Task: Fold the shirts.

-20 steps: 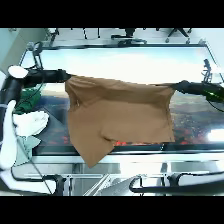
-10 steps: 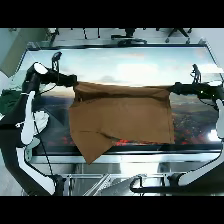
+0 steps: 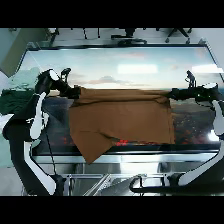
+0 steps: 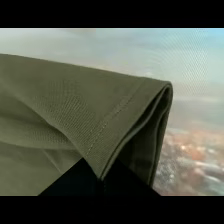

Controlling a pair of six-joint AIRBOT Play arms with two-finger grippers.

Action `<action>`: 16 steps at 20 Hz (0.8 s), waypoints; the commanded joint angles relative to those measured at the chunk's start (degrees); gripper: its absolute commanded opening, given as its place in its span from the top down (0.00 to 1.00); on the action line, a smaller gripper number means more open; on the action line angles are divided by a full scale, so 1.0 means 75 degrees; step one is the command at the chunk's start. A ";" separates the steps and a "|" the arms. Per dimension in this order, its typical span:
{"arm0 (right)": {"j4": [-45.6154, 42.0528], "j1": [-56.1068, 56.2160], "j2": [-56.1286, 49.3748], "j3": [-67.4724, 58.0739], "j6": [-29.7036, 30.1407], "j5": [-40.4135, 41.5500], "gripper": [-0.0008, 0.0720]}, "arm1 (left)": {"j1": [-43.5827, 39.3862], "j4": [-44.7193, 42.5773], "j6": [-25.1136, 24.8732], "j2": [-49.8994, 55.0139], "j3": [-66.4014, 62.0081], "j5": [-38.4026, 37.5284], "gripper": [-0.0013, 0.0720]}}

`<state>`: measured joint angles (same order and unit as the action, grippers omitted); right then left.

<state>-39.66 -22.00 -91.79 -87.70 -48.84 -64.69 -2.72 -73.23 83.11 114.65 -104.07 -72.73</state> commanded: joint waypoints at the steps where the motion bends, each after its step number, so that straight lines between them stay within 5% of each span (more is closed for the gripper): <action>1: -0.0038 0.0082 -0.0055 -0.0009 -0.0009 -0.0026 0.96 | -0.0140 -0.0085 0.0125 0.0160 -0.0012 -0.0038 0.97; 4: -0.0038 0.0131 -0.0041 -0.0012 -0.0009 -0.0009 0.96 | -0.0195 -0.0035 0.0131 0.0160 -0.0265 -0.0143 0.96; 5: -0.0038 0.0128 0.0000 -0.0017 -0.0012 -0.0017 0.90 | -0.0195 -0.0026 0.0140 0.0157 -0.0411 -0.0300 0.74; 6: -0.0041 0.0119 0.0096 -0.0023 -0.0017 -0.0044 0.66 | -0.0195 -0.0035 0.0236 0.0157 -0.0621 -0.0580 0.28; 7: -0.0047 0.0070 0.0262 -0.0023 -0.0017 -0.0140 0.54 | -0.0178 -0.0035 0.0393 0.0157 -0.0868 -0.0947 0.14; 9: -0.0533 -0.0117 0.0816 -0.0023 -0.0396 -0.0361 0.28 | -0.0032 -0.0029 0.0533 0.0119 -0.1451 -0.1938 0.14; 12: -0.2060 -0.0545 0.1714 0.0009 -0.1440 -0.0947 0.28 | 0.0157 -0.0038 0.0592 -0.0417 -0.1116 -0.3095 0.14; 16: -0.2352 -0.1413 0.2602 0.0979 -0.1664 -0.2296 0.30 | 0.0347 -0.0047 0.0586 -0.2652 0.2707 -0.2419 0.14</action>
<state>-53.60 -28.73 -76.93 -84.62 -58.74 -74.78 -1.15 -73.52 87.18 104.40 -99.33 -91.55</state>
